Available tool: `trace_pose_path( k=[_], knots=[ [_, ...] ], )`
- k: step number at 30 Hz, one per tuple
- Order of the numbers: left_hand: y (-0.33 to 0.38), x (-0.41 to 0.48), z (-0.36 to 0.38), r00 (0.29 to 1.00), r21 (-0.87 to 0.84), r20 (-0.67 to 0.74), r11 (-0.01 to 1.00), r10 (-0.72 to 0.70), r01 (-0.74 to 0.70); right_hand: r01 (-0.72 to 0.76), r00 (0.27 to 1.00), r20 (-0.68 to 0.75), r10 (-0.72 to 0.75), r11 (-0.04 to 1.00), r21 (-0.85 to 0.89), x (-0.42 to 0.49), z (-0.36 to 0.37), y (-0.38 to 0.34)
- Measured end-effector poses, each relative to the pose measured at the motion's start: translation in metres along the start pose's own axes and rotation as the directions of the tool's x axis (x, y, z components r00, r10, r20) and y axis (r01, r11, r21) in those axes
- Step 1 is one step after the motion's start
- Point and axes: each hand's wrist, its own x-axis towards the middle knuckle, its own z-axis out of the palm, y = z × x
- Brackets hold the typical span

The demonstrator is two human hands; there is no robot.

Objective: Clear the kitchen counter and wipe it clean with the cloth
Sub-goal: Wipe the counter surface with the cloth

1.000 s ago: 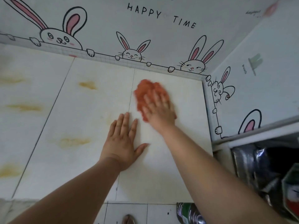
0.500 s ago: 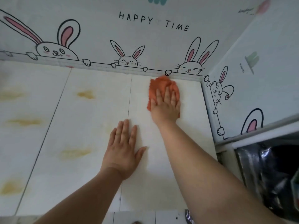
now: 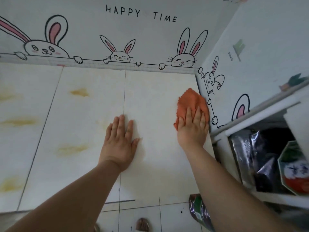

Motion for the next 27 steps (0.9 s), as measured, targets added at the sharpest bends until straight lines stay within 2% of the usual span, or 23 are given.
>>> trace_pose_path(
  k=[2, 5, 7, 9, 11, 14, 16, 18, 21, 23, 27],
  knots=[
    [0.0, -0.001, -0.001, 1.0, 0.003, 0.011, 1.0, 0.002, -0.002, 0.052, 0.998, -0.032, -0.053, 0.999, -0.016, -0.055, 0.003, -0.001],
    [0.002, 0.0, -0.003, 1.0, 0.003, 0.03, 1.0, -0.005, 0.005, 0.274, 0.962, 0.024, -0.273, 0.961, -0.049, -0.136, 0.005, -0.003],
    [0.002, 0.001, -0.004, 0.999, 0.005, 0.038, 1.0, -0.008, 0.008, 0.43, 0.902, 0.053, -0.429, 0.902, -0.022, -0.14, 0.003, -0.007],
    [0.002, 0.001, -0.004, 0.999, 0.004, 0.04, 1.0, -0.005, 0.005, 0.537, 0.843, 0.048, -0.535, 0.843, -0.031, -0.102, 0.004, -0.019],
    [0.002, 0.001, -0.002, 0.999, -0.001, 0.035, 1.0, -0.005, 0.005, 0.516, 0.856, 0.034, -0.515, 0.856, -0.024, -0.046, 0.005, -0.04],
    [0.001, 0.0, 0.0, 1.0, -0.022, 0.028, 1.0, -0.003, 0.004, 0.365, 0.919, 0.152, -0.364, 0.931, 0.024, 0.024, 0.004, -0.079],
    [0.0, 0.0, 0.001, 1.0, -0.026, 0.011, 1.0, -0.001, 0.001, 0.334, 0.924, 0.197, -0.328, 0.943, 0.001, 0.034, 0.006, -0.095],
    [0.0, 0.001, 0.0, 1.0, -0.016, 0.02, 1.0, 0.01, -0.009, 0.412, 0.897, 0.177, -0.406, 0.911, -0.001, 0.014, 0.008, -0.088],
    [0.0, 0.001, -0.001, 0.999, -0.018, 0.037, 1.0, 0.013, -0.012, 0.561, 0.827, 0.048, -0.561, 0.828, 0.002, -0.062, 0.009, -0.057],
    [0.0, 0.002, -0.006, 0.998, -0.062, 0.058, 0.998, 0.021, -0.017, 0.611, 0.789, 0.078, -0.61, 0.792, 0.013, -0.109, 0.009, -0.037],
    [-0.013, 0.0, -0.026, 0.997, -0.37, 0.064, 0.929, 0.038, -0.012, 0.669, 0.732, 0.151, -0.664, 0.743, 0.026, -0.145, 0.005, -0.026]
  ],
)
